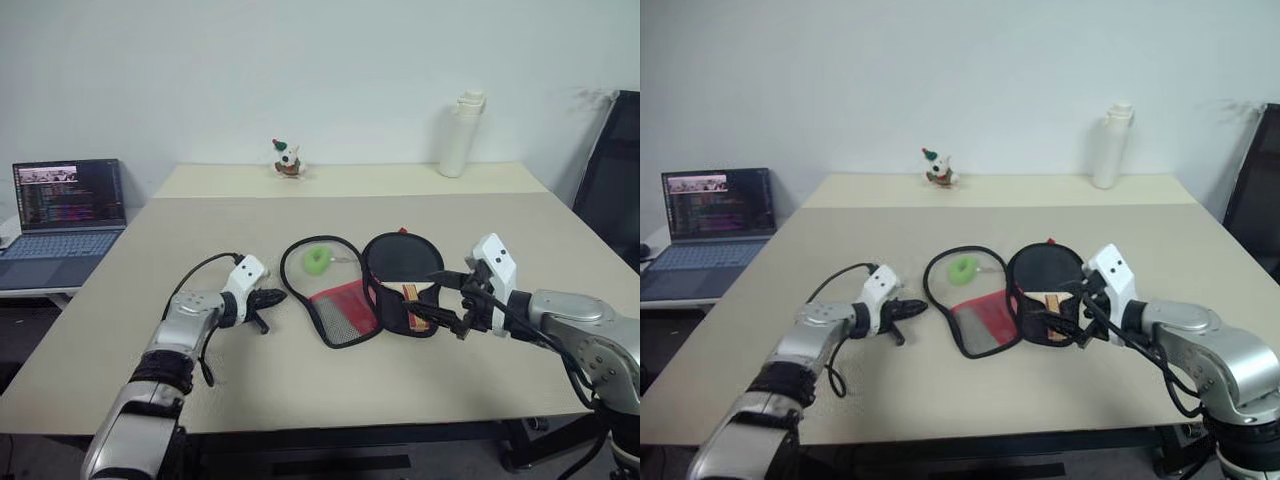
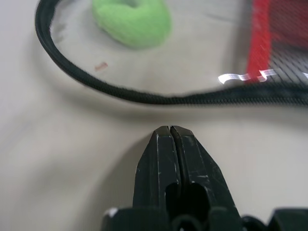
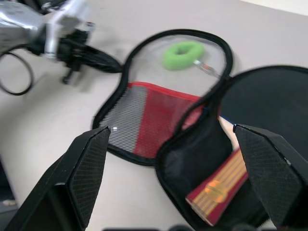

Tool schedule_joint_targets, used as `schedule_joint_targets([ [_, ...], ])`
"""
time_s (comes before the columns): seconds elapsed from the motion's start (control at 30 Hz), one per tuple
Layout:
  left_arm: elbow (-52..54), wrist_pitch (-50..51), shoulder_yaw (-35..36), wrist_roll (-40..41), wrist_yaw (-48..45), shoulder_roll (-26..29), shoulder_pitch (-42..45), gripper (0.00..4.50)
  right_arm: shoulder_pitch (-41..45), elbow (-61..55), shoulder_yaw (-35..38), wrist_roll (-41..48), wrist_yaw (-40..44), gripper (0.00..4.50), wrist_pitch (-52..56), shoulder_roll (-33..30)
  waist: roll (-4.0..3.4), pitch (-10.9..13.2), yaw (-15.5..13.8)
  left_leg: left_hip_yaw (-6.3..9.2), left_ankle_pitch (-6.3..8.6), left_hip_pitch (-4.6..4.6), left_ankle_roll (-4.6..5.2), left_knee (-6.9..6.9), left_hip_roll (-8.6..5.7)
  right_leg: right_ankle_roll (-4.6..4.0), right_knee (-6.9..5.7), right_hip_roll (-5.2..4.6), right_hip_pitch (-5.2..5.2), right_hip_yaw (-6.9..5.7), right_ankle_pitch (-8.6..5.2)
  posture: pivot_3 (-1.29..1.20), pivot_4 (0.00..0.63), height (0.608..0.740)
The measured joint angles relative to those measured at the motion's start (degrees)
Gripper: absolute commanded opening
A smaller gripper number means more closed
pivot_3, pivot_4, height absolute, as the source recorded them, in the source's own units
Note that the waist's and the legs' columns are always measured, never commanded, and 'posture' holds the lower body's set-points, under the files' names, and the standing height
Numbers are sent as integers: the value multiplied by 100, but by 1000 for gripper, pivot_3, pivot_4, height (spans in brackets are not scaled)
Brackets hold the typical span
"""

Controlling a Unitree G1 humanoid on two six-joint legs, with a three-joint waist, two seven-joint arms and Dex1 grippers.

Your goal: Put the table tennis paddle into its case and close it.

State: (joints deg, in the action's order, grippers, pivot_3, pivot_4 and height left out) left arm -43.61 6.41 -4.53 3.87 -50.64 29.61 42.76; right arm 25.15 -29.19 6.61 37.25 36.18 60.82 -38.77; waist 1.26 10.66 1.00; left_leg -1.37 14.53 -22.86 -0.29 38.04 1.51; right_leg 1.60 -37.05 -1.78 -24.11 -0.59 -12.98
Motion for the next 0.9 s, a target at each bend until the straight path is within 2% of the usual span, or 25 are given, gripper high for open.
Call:
schedule_joint_targets([
  [0.23,-1221,-489,35,-108,155,-548,740,56,-57,-1,3,1,-11,4500,-43,-45,2,0,-121,-8,0,-12,0,1,-7,0,9,-4,-2,-3,0,0,150,740],
  [0.4,-1515,-617,20,-135,-15,-966,1196,56,-192,-26,74,13,-16,4500,-43,-166,12,6,-121,-11,0,-18,0,1,-8,1,12,-7,-6,-3,1,0,150,740],
  [0.63,-1292,-567,26,-5,-397,-1675,2090,56,-562,170,826,83,22,4500,-44,-673,15,8,-145,-12,1,-18,0,2,-14,2,14,-9,-4,-2,0,0,150,740],
  [0.77,-1781,-754,16,-92,-162,-2156,2604,56,-761,377,1241,-10,-2,4500,-97,-937,16,8,-113,-13,2,-12,2,-5,-50,3,15,-8,-5,5,-1,0,150,740],
  [0.9,-2289,-907,18,-173,149,-2435,2730,56,-855,431,1275,-14,-52,4500,-102,-981,16,8,-27,-12,2,-8,3,-7,-42,3,9,4,-9,10,-1,0,150,740],
])
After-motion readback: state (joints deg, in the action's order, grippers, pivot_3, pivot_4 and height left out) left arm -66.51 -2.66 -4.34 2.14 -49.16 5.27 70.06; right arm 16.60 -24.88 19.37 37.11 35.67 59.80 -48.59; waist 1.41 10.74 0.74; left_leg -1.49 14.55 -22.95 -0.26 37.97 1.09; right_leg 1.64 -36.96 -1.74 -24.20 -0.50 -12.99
